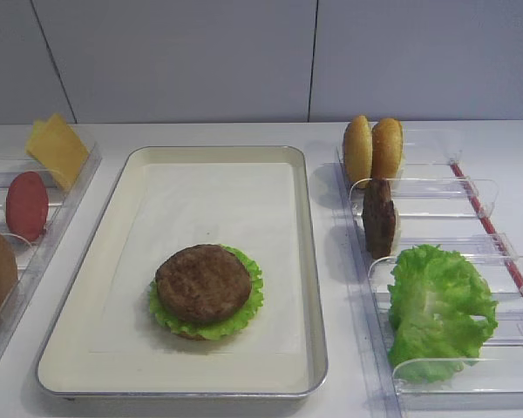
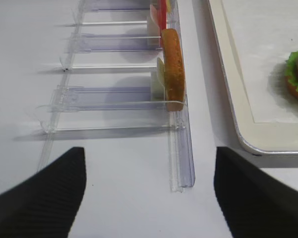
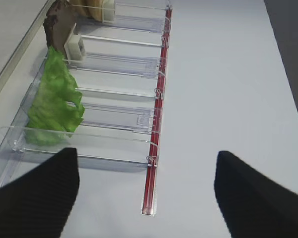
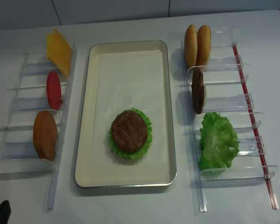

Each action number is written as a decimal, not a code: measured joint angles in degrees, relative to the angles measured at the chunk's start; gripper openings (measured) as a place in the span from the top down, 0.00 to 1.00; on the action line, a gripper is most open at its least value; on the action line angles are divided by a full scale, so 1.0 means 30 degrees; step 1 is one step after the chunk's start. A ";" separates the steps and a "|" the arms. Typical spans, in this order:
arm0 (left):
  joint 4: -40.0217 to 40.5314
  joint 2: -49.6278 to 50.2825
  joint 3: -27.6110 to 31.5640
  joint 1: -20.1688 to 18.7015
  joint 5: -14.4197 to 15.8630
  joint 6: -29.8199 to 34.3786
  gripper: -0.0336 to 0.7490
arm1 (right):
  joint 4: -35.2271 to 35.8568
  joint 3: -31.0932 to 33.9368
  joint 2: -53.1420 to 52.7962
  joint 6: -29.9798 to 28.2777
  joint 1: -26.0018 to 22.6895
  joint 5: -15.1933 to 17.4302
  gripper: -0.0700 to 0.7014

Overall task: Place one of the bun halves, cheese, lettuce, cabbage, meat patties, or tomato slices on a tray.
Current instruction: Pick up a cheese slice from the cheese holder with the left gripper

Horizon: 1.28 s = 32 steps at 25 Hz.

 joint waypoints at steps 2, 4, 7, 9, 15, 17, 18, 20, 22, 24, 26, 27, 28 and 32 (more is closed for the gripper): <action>0.0000 0.0000 0.0000 0.0000 0.0000 0.0000 0.28 | 0.0000 0.0000 0.0000 0.0000 0.0000 0.0000 0.18; 0.0000 0.0000 0.0000 0.0000 0.0000 0.0000 0.28 | 0.0000 0.0000 0.0000 0.0029 0.0000 0.0000 0.18; 0.0000 0.0000 0.0000 0.0000 0.0000 0.0000 0.28 | 0.0000 0.0000 0.0000 0.0029 0.0000 0.0000 0.18; 0.0000 0.0000 0.0000 0.0000 0.0000 0.0000 0.28 | 0.0000 0.0000 0.0000 0.0029 0.0000 0.0000 0.18; 0.0000 0.0000 0.0000 0.0000 0.0000 0.0000 0.28 | 0.0000 0.0000 0.0000 0.0029 0.0000 0.0000 0.18; 0.0000 0.0000 0.0000 0.0000 0.0000 0.0000 0.28 | 0.0000 0.0000 0.0000 0.0029 0.0000 0.0000 0.18; 0.0000 0.0000 0.0000 0.0000 0.0000 0.0000 0.28 | 0.0000 0.0000 0.0000 0.0029 0.0000 0.0000 0.18; 0.0000 0.0000 0.0000 0.0000 0.0000 0.0000 0.28 | 0.0000 0.0000 0.0000 0.0029 0.0000 0.0000 0.18; 0.0000 0.0000 0.0000 0.0000 0.0000 0.0000 0.28 | 0.0000 0.0000 0.0000 0.0044 0.0000 0.0000 0.18; 0.0000 0.0000 0.0000 0.0000 0.0000 0.0000 0.28 | 0.0000 0.0000 0.0000 0.0044 0.0000 0.0000 0.18; 0.0000 0.0000 0.0000 0.0000 0.0000 0.0000 0.28 | 0.0000 0.0000 0.0000 0.0044 0.0000 0.0000 0.18; 0.0000 0.0000 0.0000 0.0000 0.0000 0.0000 0.28 | 0.0000 0.0000 0.0000 0.0044 0.0000 -0.0044 0.18; 0.0000 0.0000 0.0000 0.0000 0.0000 0.0000 0.28 | 0.0000 0.0000 0.0000 0.0044 0.0000 -0.0044 0.18; 0.0041 0.0000 0.0000 0.0000 0.0000 0.0000 0.28 | 0.0000 0.0000 0.0000 0.0044 0.0000 -0.0044 0.18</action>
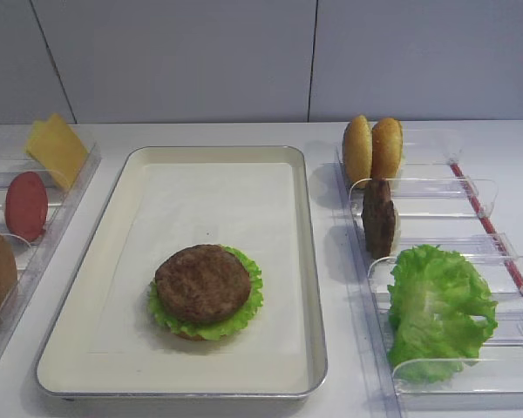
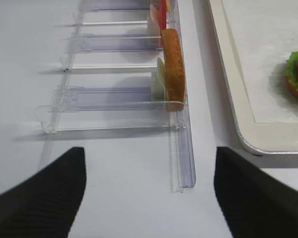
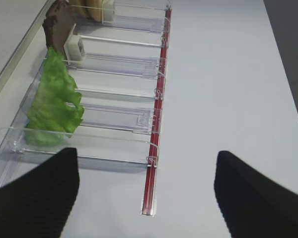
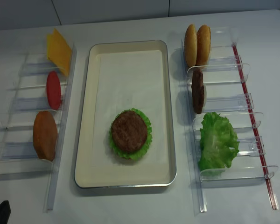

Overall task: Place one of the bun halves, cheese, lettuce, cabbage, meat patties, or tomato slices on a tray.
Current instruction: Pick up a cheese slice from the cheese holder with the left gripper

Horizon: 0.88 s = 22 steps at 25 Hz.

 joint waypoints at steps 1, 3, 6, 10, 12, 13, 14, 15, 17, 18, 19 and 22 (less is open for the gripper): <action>0.0031 0.0000 0.0000 0.0000 0.0000 0.0000 0.28 | 0.0000 0.0000 0.0000 0.0000 0.0000 0.0000 0.18; 0.0076 0.0000 0.0000 0.0000 0.0000 0.0000 0.28 | 0.0000 0.0000 0.0000 0.0000 0.0000 0.0000 0.18; 0.0116 0.0000 0.0000 0.0000 -0.0079 0.0000 0.28 | 0.0000 0.0000 0.0000 0.0000 0.0000 0.0000 0.18; 0.0148 0.0000 -0.0205 0.0000 -0.0534 0.0000 0.28 | 0.0000 0.0000 0.0000 0.0000 0.0000 0.0000 0.18; 0.0148 0.0036 -0.0310 0.0000 -0.0699 0.0000 0.28 | 0.0000 0.0000 0.0000 0.0000 0.0000 0.0000 0.18; 0.0148 0.0236 -0.0354 0.0000 -0.0953 0.0000 0.28 | 0.0000 0.0000 0.0000 0.0000 0.0000 0.0000 0.18; 0.0148 0.0596 -0.0384 0.0000 -0.1344 0.0000 0.28 | 0.0000 0.0000 0.0000 0.0000 0.0000 0.0000 0.18; 0.0148 0.1066 -0.0474 0.0000 -0.1676 0.0000 0.28 | 0.0000 0.0000 0.0000 0.0000 0.0000 0.0000 0.18; -0.0079 0.2089 -0.0755 0.0000 -0.2585 0.0000 0.28 | 0.0000 0.0000 0.0000 0.0000 0.0000 0.0000 0.18; -0.0202 0.2719 -0.0967 0.0000 -0.3026 0.0000 0.28 | 0.0000 0.0000 0.0000 0.0000 0.0000 0.0000 0.18; -0.0336 0.3400 -0.1205 0.0000 -0.3364 0.0000 0.28 | 0.0000 0.0000 0.0000 0.0000 0.0000 0.0000 0.18; -0.0668 0.5579 -0.1982 0.0000 -0.4566 0.0000 0.28 | 0.0000 0.0000 0.0000 0.0000 0.0000 0.0000 0.18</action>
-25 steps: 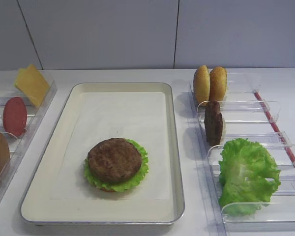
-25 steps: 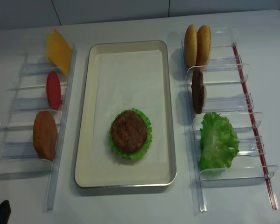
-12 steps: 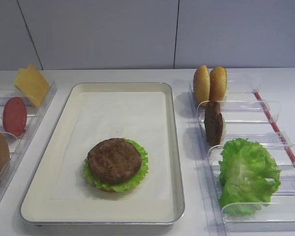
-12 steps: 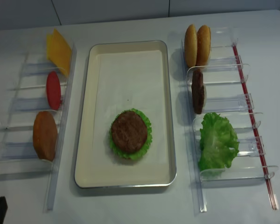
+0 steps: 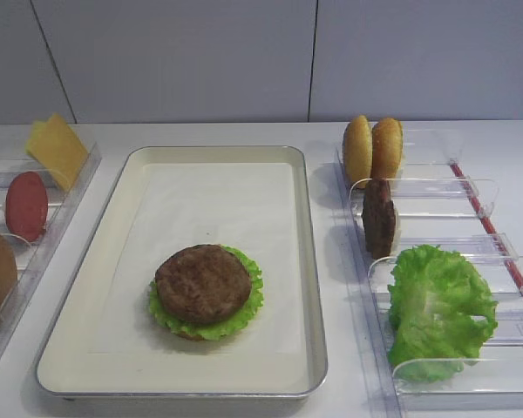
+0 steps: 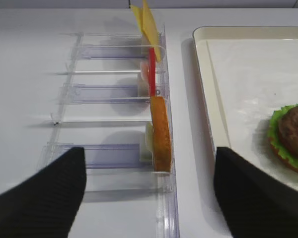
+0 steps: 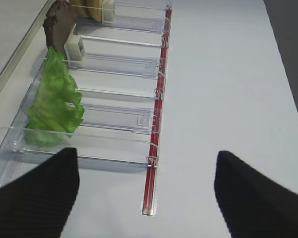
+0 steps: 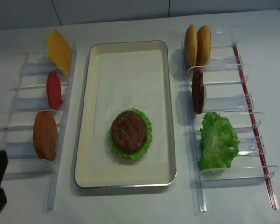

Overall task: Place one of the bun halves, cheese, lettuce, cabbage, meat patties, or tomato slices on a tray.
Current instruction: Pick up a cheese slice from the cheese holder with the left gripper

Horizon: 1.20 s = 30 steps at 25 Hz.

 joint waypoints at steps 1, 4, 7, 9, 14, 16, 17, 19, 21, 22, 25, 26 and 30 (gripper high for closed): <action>-0.0047 0.0816 -0.0341 0.0000 -0.0255 0.0000 0.28 | 0.0000 0.0000 0.0000 0.0000 0.0000 0.0000 0.18; -0.0075 0.3063 -0.1376 0.0000 -0.1174 0.0107 0.28 | 0.0000 0.0000 0.0000 0.0000 0.0000 0.0000 0.18; -0.0075 0.5220 -0.2333 0.0000 -0.2422 0.0922 0.28 | 0.0000 0.0000 0.0000 0.0000 0.0000 0.0000 0.18; -0.0225 0.6626 -0.3029 0.0000 -0.2830 0.1122 0.28 | 0.0000 0.0000 0.0000 0.0000 0.0000 0.0000 0.18; -0.0865 1.0680 -0.5431 0.0000 -0.3127 0.1237 0.28 | 0.0000 0.0000 0.0000 0.0000 0.0000 0.0000 0.18; -0.0952 1.2327 -0.6464 0.0000 -0.3072 0.1237 0.28 | 0.0000 0.0000 0.0000 0.0000 0.0000 0.0000 0.18; -0.0952 1.3228 -0.7037 0.0000 -0.2967 0.1237 0.28 | 0.0000 0.0000 0.0000 0.0000 0.0000 0.0000 0.18; -0.0952 1.4847 -0.8149 0.0000 -0.2714 0.1237 0.28 | 0.0000 0.0000 0.0000 0.0000 0.0000 0.0000 0.18; -0.0952 1.6485 -0.9078 0.0000 -0.2618 0.1237 0.28 | 0.0000 0.0000 0.0000 0.0000 0.0000 0.0000 0.18; -0.0981 1.7237 -0.9533 0.0000 -0.2579 0.1237 0.28 | 0.0000 0.0000 0.0000 0.0000 0.0000 0.0000 0.18; -0.0992 1.9184 -1.0674 0.0000 -0.2579 0.1237 0.28 | -0.0009 0.0000 0.0000 0.0000 0.0000 0.0000 0.18; -0.1034 1.9714 -1.0979 0.0000 -0.2579 0.1389 0.28 | -0.0009 0.0000 0.0000 0.0000 0.0000 0.0000 0.18; -0.1292 2.1935 -1.2295 0.0000 -0.2822 0.1909 0.28 | -0.0009 0.0000 0.0000 0.0000 0.0000 0.0000 0.18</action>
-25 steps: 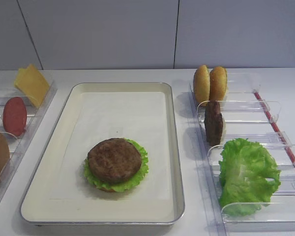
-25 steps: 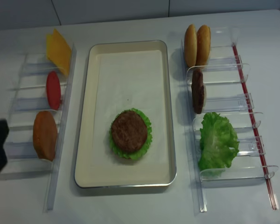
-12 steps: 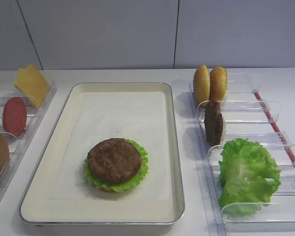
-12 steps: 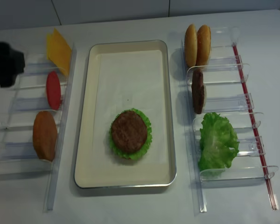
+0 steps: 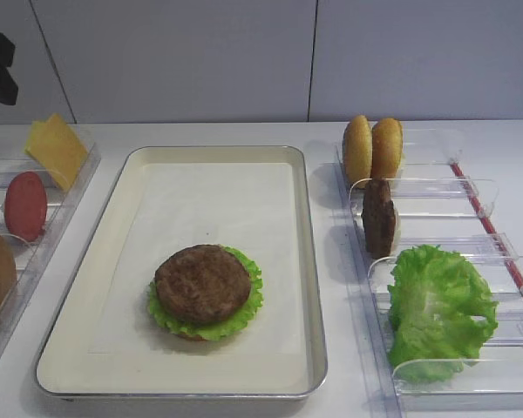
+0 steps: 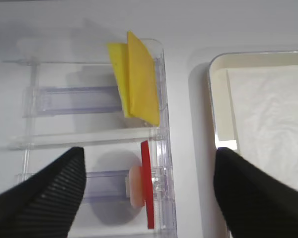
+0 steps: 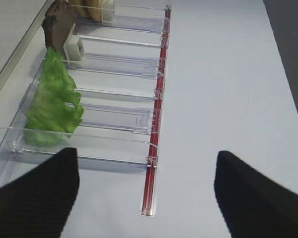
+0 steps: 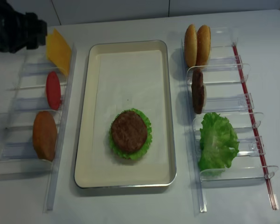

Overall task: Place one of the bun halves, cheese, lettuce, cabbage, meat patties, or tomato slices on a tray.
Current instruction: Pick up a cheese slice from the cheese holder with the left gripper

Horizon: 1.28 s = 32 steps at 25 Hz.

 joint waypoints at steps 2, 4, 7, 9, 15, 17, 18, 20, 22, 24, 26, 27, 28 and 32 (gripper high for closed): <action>-0.0273 0.1085 -0.0722 0.0000 -0.0161 0.0408 0.28 | 0.0000 0.0000 0.0000 0.0000 0.0000 0.0000 0.18; -0.0662 0.2060 -0.1353 0.0000 -0.0424 0.0819 0.28 | 0.0000 0.0000 0.0000 0.0000 0.0000 0.0000 0.18; -0.0973 0.3534 -0.2274 0.0000 -0.0957 0.0971 0.28 | 0.0000 0.0000 0.0000 0.0000 0.0000 0.0000 0.18; -0.1150 0.4496 -0.2846 0.0000 -0.1260 0.1179 0.28 | 0.0000 0.0000 0.0000 0.0000 0.0000 0.0000 0.18; -0.2002 0.6818 -0.4056 0.0000 -0.1828 0.2246 0.28 | 0.0000 0.0000 0.0000 0.0000 0.0000 0.0000 0.18; -0.2097 0.7352 -0.4225 0.0000 -0.2054 0.2443 0.28 | 0.0000 0.0000 0.0000 0.0000 0.0000 0.0000 0.18; -0.2097 0.7605 -0.4306 0.0000 -0.2152 0.2460 0.28 | 0.0000 0.0000 0.0000 0.0000 0.0000 0.0000 0.18; -0.2097 0.8020 -0.4383 0.0000 -0.2319 0.2543 0.28 | 0.0000 0.0000 0.0000 0.0000 0.0000 0.0000 0.18; -0.2097 0.8262 -0.4442 0.0000 -0.2442 0.2608 0.28 | -0.0033 0.0000 0.0000 0.0000 0.0000 0.0000 0.18; -0.2097 0.8459 -0.4473 0.0000 -0.2555 0.2641 0.28 | -0.0074 0.0000 0.0000 0.0000 0.0000 0.0000 0.18; -0.2097 0.8597 -0.4526 0.0000 -0.2620 0.2683 0.28 | -0.0074 0.0000 0.0000 0.0000 0.0000 0.0000 0.18; -0.2110 0.8675 -0.4526 0.0000 -0.2674 0.2683 0.28 | -0.0074 0.0000 0.0000 0.0000 0.0000 0.0000 0.18; -0.2110 0.8757 -0.4526 0.0000 -0.2674 0.2683 0.28 | -0.0074 0.0000 0.0000 0.0000 0.0000 0.0000 0.18; -0.2755 0.9011 -0.4526 0.0000 -0.2768 0.2893 0.28 | -0.0074 0.0000 0.0000 0.0000 0.0000 0.0000 0.18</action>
